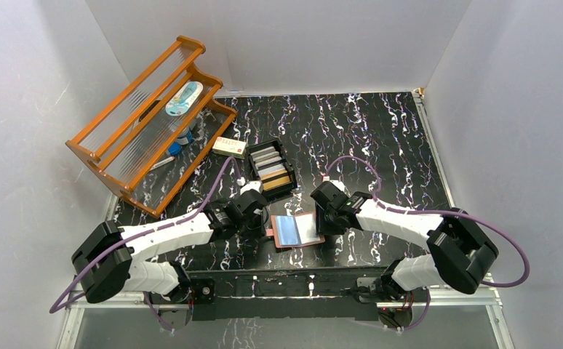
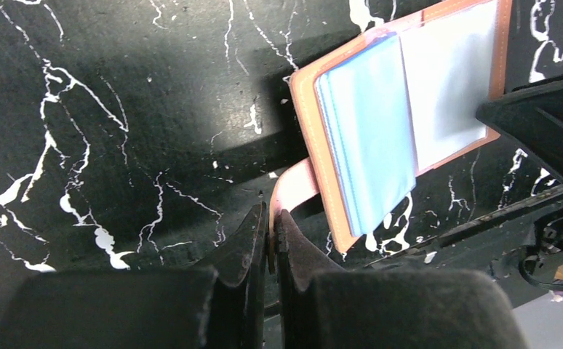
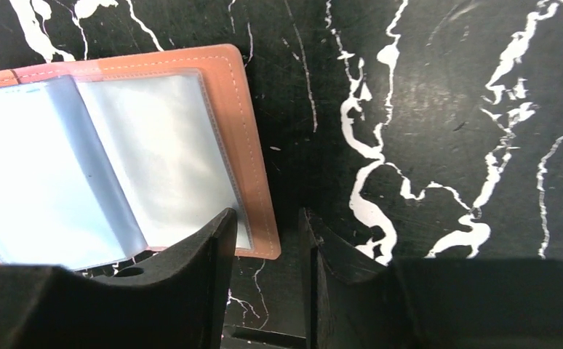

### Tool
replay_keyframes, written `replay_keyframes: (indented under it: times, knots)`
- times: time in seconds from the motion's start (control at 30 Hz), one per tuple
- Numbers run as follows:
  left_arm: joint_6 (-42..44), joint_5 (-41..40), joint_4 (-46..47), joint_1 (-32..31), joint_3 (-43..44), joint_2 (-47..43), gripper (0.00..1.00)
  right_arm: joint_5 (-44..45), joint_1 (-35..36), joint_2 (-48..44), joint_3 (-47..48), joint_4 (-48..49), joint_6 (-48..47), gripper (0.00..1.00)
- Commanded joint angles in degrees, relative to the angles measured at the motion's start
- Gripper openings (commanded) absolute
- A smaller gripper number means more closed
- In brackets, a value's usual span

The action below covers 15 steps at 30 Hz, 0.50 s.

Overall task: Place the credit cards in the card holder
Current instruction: Open the card holder at the center of the board.

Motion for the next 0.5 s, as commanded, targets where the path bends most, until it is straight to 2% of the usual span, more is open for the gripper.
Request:
replay_keyframes:
  times: [0.0,0.2,0.37,0.47]
  knots:
    - [0.4,-2.8,-2.2,-0.2,-0.9,-2.0,0.01,-2.8,-0.2,1.4,0.3,3.8,1.7,0.44]
    - [0.1,-3.0,-3.1,-0.1,-0.8,-2.9,0.04,-2.5,-0.2,-1.3,4.8,1.0,-0.6,0.45]
    - [-0.3,-1.8,-2.3,-0.1,-1.4,-4.6,0.05,-2.4,-0.1,-4.8,8.8,3.2,-9.6,0.48]
    - [-0.5,-1.6,-2.3,-0.2,-1.5,-5.7,0.05,-1.8,-0.3,-7.1,9.5,8.0,-16.3,0.49]
